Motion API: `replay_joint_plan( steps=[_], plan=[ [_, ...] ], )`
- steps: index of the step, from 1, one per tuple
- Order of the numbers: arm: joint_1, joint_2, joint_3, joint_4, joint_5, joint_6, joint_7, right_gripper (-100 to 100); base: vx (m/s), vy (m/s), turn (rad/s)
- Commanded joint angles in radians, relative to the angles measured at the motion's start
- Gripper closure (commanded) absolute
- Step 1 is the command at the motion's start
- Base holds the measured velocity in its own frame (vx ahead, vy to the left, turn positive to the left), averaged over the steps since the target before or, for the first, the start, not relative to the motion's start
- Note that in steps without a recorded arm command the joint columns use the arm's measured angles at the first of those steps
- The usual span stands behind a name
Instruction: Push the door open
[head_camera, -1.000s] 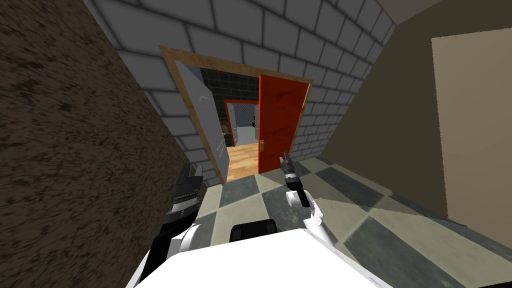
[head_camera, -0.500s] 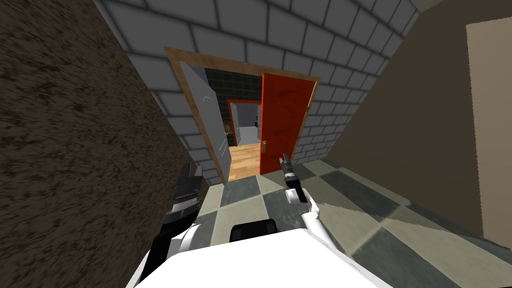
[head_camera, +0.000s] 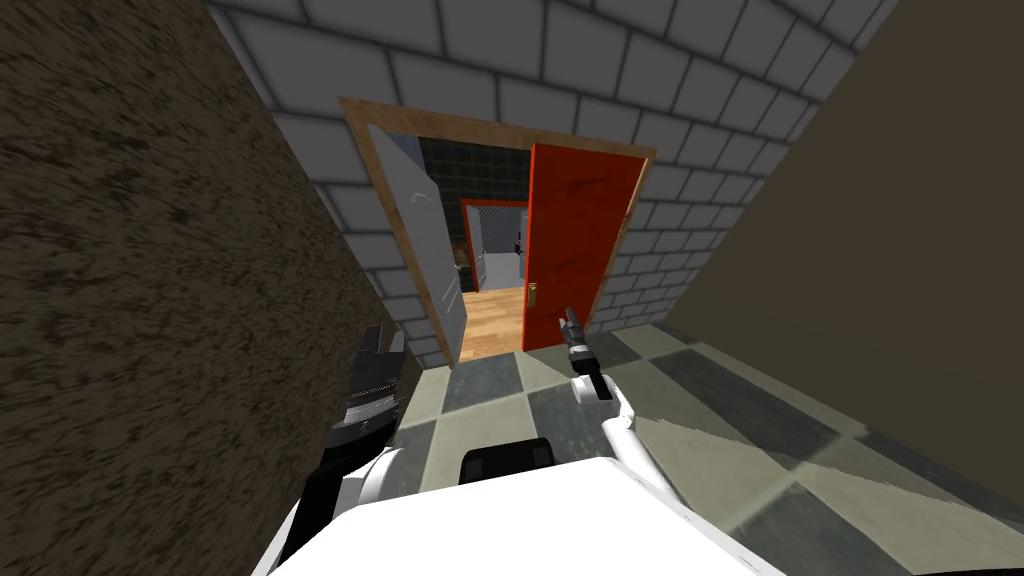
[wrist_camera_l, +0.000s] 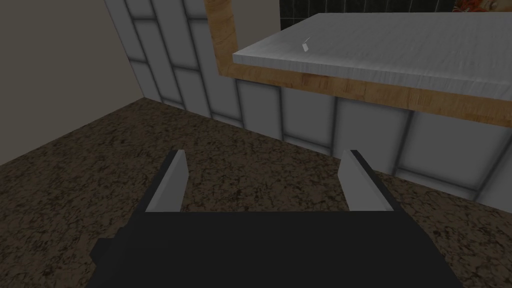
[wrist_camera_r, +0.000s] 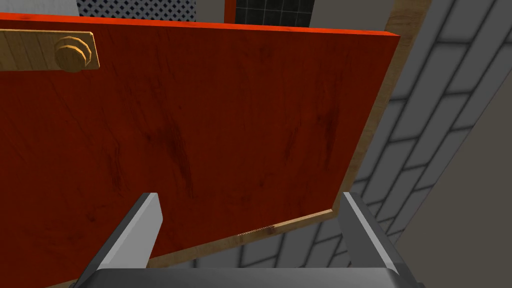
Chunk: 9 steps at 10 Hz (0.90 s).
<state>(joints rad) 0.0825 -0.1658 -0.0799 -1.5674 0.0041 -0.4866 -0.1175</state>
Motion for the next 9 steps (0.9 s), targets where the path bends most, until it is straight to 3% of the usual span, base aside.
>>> replay_joint_plan(
  steps=[1, 4, 7, 9],
  plan=[
    [-0.026, -0.01, -0.008, 0.05, -0.008, 0.0, -0.001, -100, 0.04, -0.041, 0.113],
    [-0.072, -0.028, -0.023, 0.132, -0.021, -0.005, -0.002, -100, 0.055, -0.047, 0.135],
    [-0.096, -0.037, -0.031, 0.198, -0.028, -0.008, -0.002, -100, 0.036, -0.032, 0.083],
    [-0.143, -0.055, -0.046, 0.268, -0.041, -0.013, -0.003, -100, 0.051, -0.046, 0.153]
  ],
)
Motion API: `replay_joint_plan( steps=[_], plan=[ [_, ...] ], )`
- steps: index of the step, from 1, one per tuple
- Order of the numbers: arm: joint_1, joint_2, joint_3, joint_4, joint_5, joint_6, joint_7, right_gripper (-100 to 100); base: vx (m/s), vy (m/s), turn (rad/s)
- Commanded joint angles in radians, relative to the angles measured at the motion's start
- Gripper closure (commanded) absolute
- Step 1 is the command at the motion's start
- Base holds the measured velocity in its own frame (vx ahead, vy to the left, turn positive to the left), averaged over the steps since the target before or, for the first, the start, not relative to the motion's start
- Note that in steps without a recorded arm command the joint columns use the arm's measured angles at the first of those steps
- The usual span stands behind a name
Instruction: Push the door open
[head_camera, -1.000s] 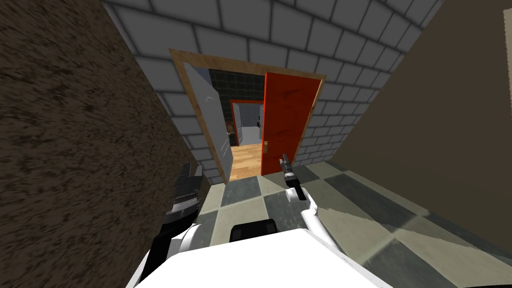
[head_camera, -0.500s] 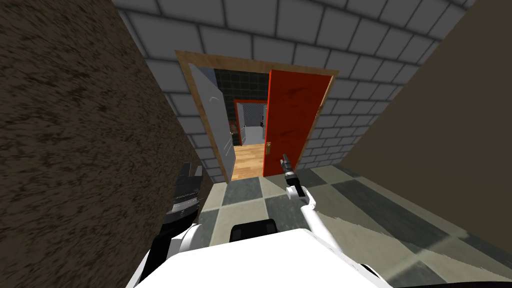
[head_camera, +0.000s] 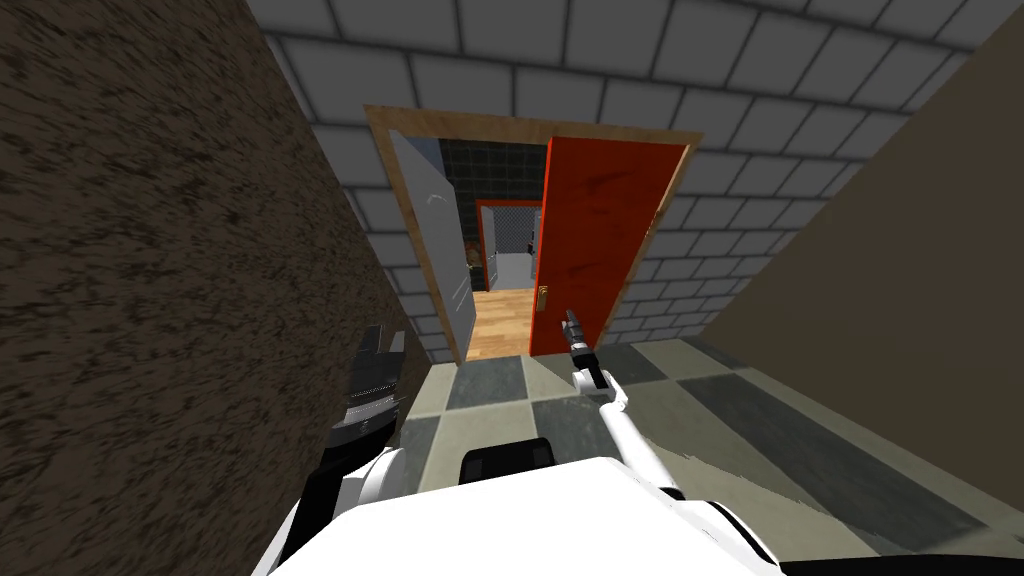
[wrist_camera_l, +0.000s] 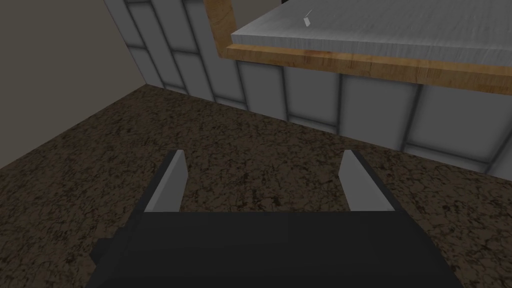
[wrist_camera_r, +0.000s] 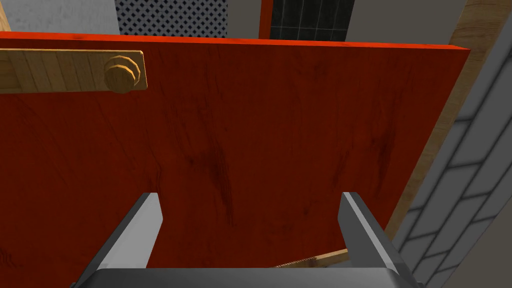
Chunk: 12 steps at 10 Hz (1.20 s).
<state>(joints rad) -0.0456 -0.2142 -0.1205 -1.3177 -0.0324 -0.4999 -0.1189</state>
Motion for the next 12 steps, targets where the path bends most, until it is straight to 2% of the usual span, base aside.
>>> replay_joint_plan(
  steps=[1, 2, 3, 4, 5, 7, 8, 10, 11, 12],
  plan=[
    [-0.015, -0.007, -0.005, 0.044, -0.004, 0.0, -0.001, -100, 0.035, -0.042, 0.076],
    [-0.038, -0.016, -0.012, 0.069, -0.011, -0.002, -0.002, -100, 0.045, -0.049, 0.107],
    [-0.038, -0.016, -0.012, 0.091, -0.011, -0.002, -0.002, -100, 0.044, -0.044, 0.068],
    [-0.061, -0.024, -0.019, 0.124, -0.018, -0.005, -0.002, -100, 0.042, -0.042, 0.113],
    [-0.061, -0.024, -0.019, 0.138, -0.018, -0.005, -0.002, -100, 0.034, -0.037, 0.076],
    [-0.106, -0.041, -0.034, 0.213, -0.03, -0.01, -0.003, -100, 0.05, -0.05, 0.14],
    [-0.106, -0.041, -0.034, 0.23, -0.03, -0.01, -0.003, -100, 0.045, -0.051, 0.083],
    [-0.149, -0.057, -0.047, 0.296, -0.043, -0.015, -0.004, -100, 0.042, -0.055, 0.146],
    [-0.149, -0.057, -0.047, 0.317, -0.043, -0.015, -0.004, -100, 0.04, -0.05, 0.069],
    [-0.17, -0.065, -0.054, 0.348, -0.049, -0.017, -0.004, -100, 0.045, -0.046, 0.101]
  ],
)
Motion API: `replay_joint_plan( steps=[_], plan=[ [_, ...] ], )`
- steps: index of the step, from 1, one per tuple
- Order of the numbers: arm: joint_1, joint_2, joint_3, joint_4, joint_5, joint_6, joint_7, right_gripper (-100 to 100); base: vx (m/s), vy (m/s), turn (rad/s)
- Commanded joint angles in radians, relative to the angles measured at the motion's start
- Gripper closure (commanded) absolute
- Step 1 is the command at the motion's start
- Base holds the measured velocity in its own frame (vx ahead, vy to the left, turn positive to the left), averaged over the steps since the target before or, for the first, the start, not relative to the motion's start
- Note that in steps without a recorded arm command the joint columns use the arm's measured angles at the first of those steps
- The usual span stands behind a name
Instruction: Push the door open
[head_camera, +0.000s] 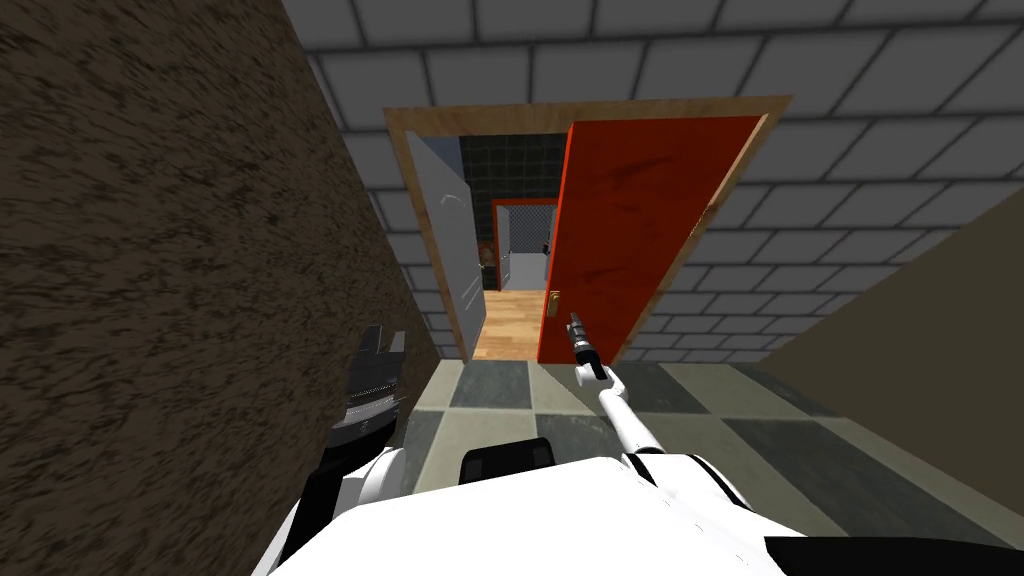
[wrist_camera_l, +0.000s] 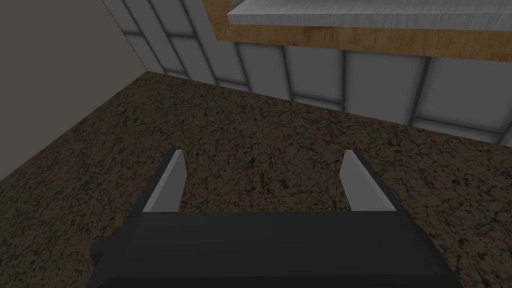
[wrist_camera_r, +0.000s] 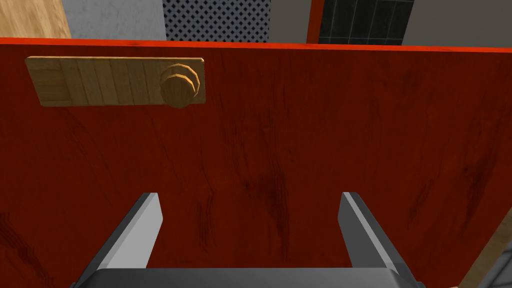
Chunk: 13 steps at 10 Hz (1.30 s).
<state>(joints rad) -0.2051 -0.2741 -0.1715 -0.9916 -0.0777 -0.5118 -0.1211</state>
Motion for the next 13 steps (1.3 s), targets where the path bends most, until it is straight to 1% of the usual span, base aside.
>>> replay_joint_plan(
  steps=[1, 2, 3, 4, 5, 6, 9, 13],
  plan=[
    [-0.011, -0.006, -0.003, 0.035, -0.003, -0.005, -0.002, -100, 0.033, -0.039, 0.057],
    [-0.03, -0.013, -0.009, 0.075, -0.009, -0.007, -0.002, -100, 0.035, -0.044, 0.087],
    [-0.049, -0.02, -0.015, 0.099, -0.014, -0.01, -0.003, -100, 0.059, -0.061, 0.161],
    [-0.049, -0.02, -0.015, 0.115, -0.014, -0.01, -0.003, -100, 0.045, -0.051, 0.064],
    [-0.069, -0.027, -0.021, 0.147, -0.02, -0.012, -0.003, -100, 0.031, -0.045, 0.087],
    [-0.069, -0.027, -0.021, 0.154, -0.02, -0.012, -0.003, -100, 0.022, -0.036, 0.063],
    [-0.12, -0.046, -0.038, 0.259, -0.035, -0.018, -0.004, -100, 0.043, -0.057, 0.116],
    [-0.176, -0.067, -0.056, 0.374, -0.051, -0.024, -0.005, -100, 0.049, -0.067, 0.119]
  ],
)
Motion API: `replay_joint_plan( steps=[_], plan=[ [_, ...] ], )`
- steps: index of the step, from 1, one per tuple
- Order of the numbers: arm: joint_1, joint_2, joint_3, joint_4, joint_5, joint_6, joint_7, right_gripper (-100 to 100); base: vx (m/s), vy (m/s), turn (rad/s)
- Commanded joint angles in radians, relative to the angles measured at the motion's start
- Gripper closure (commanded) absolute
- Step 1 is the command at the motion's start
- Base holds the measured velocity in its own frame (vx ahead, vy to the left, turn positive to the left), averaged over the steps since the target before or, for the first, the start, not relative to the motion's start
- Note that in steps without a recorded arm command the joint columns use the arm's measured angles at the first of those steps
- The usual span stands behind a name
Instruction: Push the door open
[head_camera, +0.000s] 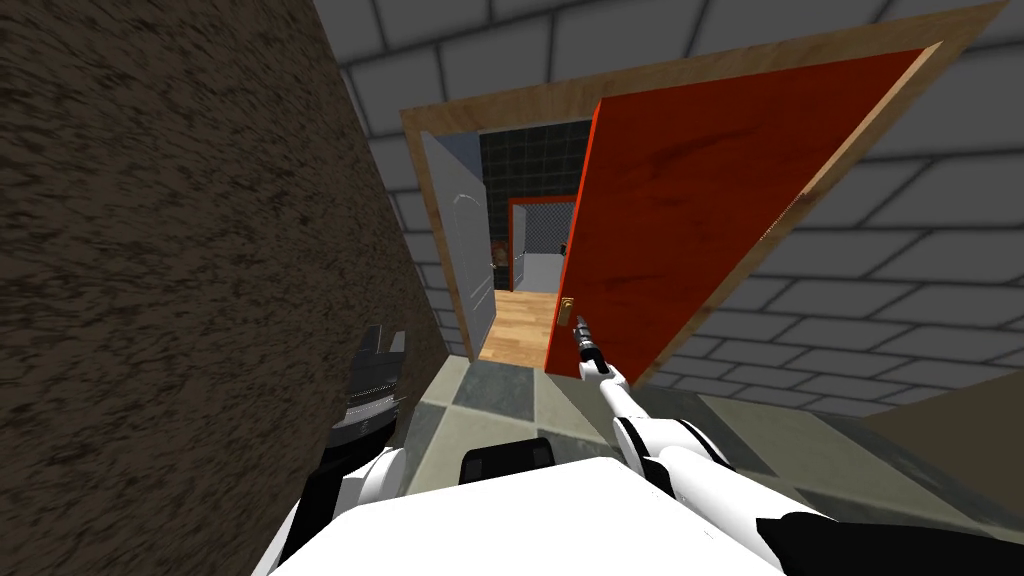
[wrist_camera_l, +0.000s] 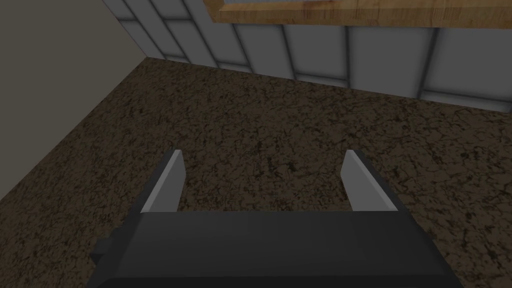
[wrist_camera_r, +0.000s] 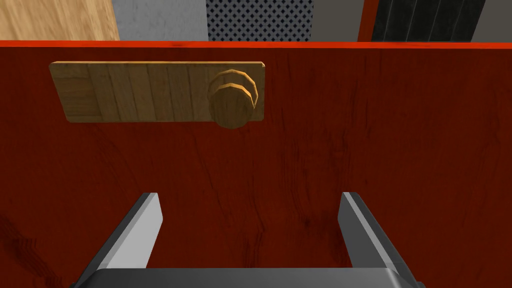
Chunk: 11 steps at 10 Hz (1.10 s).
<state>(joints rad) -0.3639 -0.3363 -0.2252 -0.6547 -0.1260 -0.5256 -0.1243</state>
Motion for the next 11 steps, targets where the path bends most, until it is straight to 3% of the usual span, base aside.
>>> replay_joint_plan(
  steps=[1, 5, 7, 11],
  plan=[
    [-0.018, -0.005, -0.002, 0.037, -0.002, -0.01, -0.002, -100, 0.024, -0.043, 0.042],
    [-0.064, -0.022, -0.017, 0.132, -0.015, -0.015, -0.002, -100, 0.027, -0.047, 0.088],
    [-0.065, -0.021, -0.017, 0.132, -0.016, -0.013, -0.001, -100, 0.025, -0.036, 0.032],
    [-0.067, -0.024, -0.025, 0.14, -0.019, -0.016, 0.003, -100, 0.181, -0.067, 0.024]
  ],
)
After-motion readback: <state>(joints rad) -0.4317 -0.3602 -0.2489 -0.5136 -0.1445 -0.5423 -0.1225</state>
